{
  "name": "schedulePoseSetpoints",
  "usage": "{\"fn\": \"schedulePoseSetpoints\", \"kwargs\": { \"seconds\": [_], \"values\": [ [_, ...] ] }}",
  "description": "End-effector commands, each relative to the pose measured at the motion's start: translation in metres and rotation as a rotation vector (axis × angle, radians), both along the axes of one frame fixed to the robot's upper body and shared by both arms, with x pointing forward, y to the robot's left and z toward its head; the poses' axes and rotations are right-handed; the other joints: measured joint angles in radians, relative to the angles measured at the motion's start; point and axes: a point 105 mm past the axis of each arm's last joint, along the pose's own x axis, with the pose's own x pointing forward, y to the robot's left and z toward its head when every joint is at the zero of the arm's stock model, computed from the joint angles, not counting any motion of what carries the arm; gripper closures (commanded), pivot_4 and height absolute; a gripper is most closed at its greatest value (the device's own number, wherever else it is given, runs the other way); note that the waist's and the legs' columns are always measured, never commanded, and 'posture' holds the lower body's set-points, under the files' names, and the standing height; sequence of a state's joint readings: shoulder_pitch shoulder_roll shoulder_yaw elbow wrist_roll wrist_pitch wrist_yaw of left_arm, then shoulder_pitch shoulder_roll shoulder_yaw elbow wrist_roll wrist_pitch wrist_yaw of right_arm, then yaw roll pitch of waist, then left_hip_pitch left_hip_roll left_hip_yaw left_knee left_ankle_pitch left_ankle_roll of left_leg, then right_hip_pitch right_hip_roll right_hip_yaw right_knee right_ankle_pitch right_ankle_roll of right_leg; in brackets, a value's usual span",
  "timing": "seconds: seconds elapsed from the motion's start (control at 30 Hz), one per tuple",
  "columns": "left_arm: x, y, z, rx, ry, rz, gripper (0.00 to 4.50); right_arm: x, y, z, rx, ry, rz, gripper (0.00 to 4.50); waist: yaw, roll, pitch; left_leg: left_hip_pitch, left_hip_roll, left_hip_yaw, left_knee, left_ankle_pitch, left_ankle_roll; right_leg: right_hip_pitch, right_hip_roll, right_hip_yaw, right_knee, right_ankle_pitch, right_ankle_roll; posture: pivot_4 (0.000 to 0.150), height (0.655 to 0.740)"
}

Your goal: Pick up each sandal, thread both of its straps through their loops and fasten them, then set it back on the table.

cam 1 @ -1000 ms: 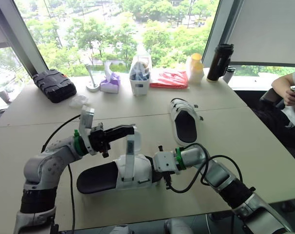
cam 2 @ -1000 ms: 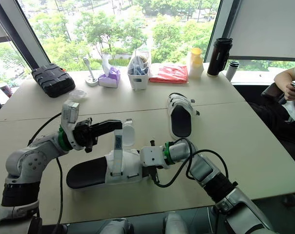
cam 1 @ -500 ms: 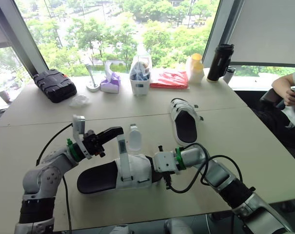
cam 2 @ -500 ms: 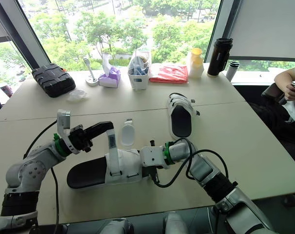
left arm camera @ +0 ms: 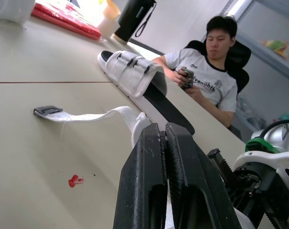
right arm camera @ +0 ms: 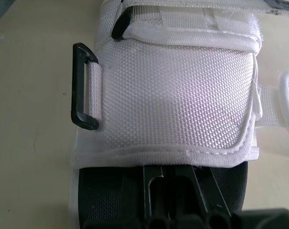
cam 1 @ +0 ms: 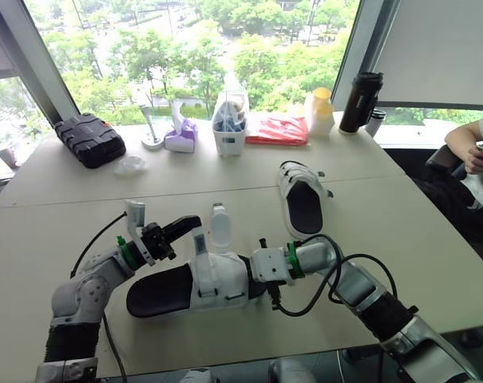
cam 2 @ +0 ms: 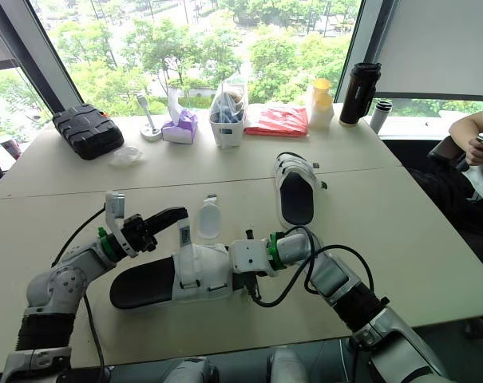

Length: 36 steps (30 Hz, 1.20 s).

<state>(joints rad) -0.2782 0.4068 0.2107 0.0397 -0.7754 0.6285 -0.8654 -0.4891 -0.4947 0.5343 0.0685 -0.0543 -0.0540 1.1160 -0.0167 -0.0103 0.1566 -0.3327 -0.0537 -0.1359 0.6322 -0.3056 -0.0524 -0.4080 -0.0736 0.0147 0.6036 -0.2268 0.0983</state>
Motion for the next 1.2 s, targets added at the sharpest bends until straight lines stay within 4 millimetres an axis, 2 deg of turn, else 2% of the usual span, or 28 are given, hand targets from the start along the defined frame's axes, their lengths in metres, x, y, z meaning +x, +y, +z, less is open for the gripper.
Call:
{"fn": "schedulePoseSetpoints", "kwargs": {
  "seconds": [0.03, 0.23, 0.47, 0.6, 0.87, 1.03, 1.07, 1.1, 1.2],
  "values": [
    [0.005, -0.001, 0.0, 0.03, -0.008, 0.008, 4.47, -0.007, -0.027, -0.053, -0.203, 0.118, -0.069, 4.5, 0.0, 0.0, 0.0, 0.0, 0.0, 0.0, 0.0, 0.0, 0.0, 0.0, 0.0, 0.0, 0.0, 0.0, 0.0, 0.15, 0.74],
    [0.001, -0.003, -0.014, 0.084, 0.047, 0.004, 4.47, -0.007, -0.026, -0.053, -0.202, 0.119, -0.071, 4.5, 0.0, 0.0, 0.0, 0.0, 0.0, 0.0, 0.0, 0.0, 0.0, 0.0, 0.0, 0.0, 0.0, 0.0, 0.0, 0.15, 0.74],
    [-0.014, 0.008, -0.03, 0.189, 0.13, -0.008, 4.47, -0.007, -0.026, -0.054, -0.202, 0.119, -0.07, 4.5, -0.001, 0.0, 0.0, 0.0, 0.0, 0.0, -0.001, 0.0, 0.0, 0.0, 0.0, 0.0, 0.0, 0.0, 0.0, 0.15, 0.74],
    [-0.024, 0.012, -0.041, 0.331, 0.165, -0.056, 4.47, -0.007, -0.025, -0.053, -0.201, 0.119, -0.068, 4.5, -0.004, 0.0, 0.0, 0.001, 0.0, 0.0, -0.001, 0.0, 0.0, 0.0, 0.0, 0.0, 0.0, 0.0, 0.0, 0.15, 0.74],
    [-0.022, 0.009, -0.047, 0.512, 0.126, -0.109, 4.47, -0.006, -0.025, -0.053, -0.202, 0.111, -0.068, 4.5, -0.003, 0.001, 0.0, 0.001, 0.0, 0.0, -0.002, 0.0, 0.0, 0.0, 0.0, 0.0, -0.001, -0.001, 0.0, 0.15, 0.74],
    [-0.019, 0.004, -0.048, 0.54, 0.112, -0.116, 4.47, -0.006, -0.025, -0.053, -0.201, 0.113, -0.072, 4.5, -0.003, 0.001, -0.001, 0.001, 0.0, 0.0, -0.002, 0.0, 0.0, 0.0, 0.0, 0.0, -0.001, -0.001, 0.0, 0.15, 0.74],
    [-0.02, 0.003, -0.049, 0.54, 0.108, -0.121, 3.85, -0.006, -0.025, -0.053, -0.201, 0.113, -0.072, 4.5, -0.003, 0.001, -0.001, 0.001, 0.0, 0.0, -0.002, 0.0, 0.0, 0.0, 0.0, 0.0, -0.001, -0.001, 0.0, 0.15, 0.74],
    [-0.019, 0.003, -0.049, 0.55, 0.1, -0.118, 3.61, -0.006, -0.025, -0.053, -0.201, 0.113, -0.072, 4.5, -0.003, 0.001, -0.001, 0.001, 0.0, 0.0, -0.002, 0.0, 0.0, 0.0, 0.0, 0.0, -0.001, -0.001, 0.0, 0.15, 0.74],
    [-0.019, 0.006, -0.051, 0.591, 0.091, -0.119, 2.13, -0.006, -0.025, -0.053, -0.199, 0.114, -0.074, 4.5, -0.002, 0.001, -0.001, 0.001, 0.0, 0.0, -0.002, 0.0, 0.0, 0.0, 0.0, 0.0, -0.001, -0.001, 0.0, 0.15, 0.74]
  ]
}}
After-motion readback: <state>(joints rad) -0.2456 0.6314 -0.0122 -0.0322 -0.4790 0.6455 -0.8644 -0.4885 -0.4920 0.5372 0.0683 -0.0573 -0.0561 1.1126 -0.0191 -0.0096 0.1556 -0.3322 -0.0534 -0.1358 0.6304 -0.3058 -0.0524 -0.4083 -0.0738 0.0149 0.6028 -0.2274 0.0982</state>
